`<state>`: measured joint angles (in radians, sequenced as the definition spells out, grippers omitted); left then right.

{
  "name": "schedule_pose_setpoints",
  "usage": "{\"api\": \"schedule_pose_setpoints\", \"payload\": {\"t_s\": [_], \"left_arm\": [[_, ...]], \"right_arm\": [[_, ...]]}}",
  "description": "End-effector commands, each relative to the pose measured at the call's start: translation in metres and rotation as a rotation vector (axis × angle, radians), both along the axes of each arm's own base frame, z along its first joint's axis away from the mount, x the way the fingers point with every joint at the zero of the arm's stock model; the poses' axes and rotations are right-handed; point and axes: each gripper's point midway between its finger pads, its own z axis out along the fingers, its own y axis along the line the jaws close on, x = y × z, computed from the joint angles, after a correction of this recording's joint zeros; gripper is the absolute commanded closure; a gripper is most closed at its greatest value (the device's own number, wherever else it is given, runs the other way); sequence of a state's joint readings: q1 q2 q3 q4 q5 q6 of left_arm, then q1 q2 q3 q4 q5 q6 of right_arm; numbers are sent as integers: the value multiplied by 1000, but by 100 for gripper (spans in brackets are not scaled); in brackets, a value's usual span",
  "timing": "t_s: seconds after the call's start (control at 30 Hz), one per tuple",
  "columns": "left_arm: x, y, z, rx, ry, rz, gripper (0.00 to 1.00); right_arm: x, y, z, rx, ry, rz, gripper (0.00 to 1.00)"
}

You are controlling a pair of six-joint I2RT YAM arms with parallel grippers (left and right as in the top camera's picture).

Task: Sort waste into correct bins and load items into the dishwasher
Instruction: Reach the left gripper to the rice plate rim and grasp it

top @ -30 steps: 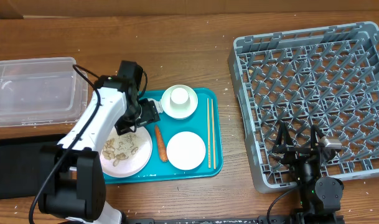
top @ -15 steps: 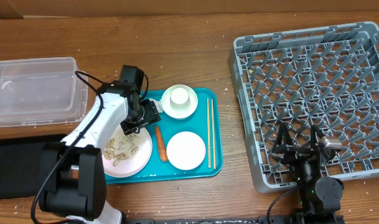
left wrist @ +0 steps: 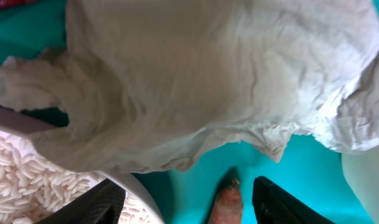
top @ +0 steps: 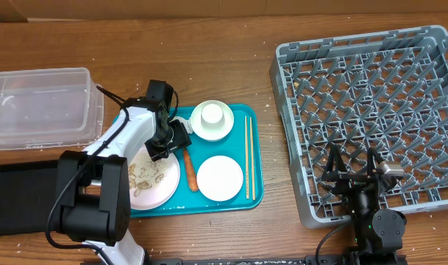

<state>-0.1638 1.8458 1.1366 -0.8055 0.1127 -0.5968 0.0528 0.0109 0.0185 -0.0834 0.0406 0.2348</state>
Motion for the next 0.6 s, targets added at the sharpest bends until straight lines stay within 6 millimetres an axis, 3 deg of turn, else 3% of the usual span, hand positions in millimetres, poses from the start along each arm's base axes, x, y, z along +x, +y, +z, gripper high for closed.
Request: {"api": "schedule_pose_setpoints", "payload": {"t_s": [0.0,0.13,0.57], "left_arm": [[1,-3,-7,-8,3,-4,33],[-2,-3,-7,-9,16,4,46],[-19,14,-8,89,81,3,56]], "right_arm": [[0,-1,-3,1,0,-2,0],[0,-1,-3,1,0,-2,0],[0,0,-3,1,0,-2,0]]}}
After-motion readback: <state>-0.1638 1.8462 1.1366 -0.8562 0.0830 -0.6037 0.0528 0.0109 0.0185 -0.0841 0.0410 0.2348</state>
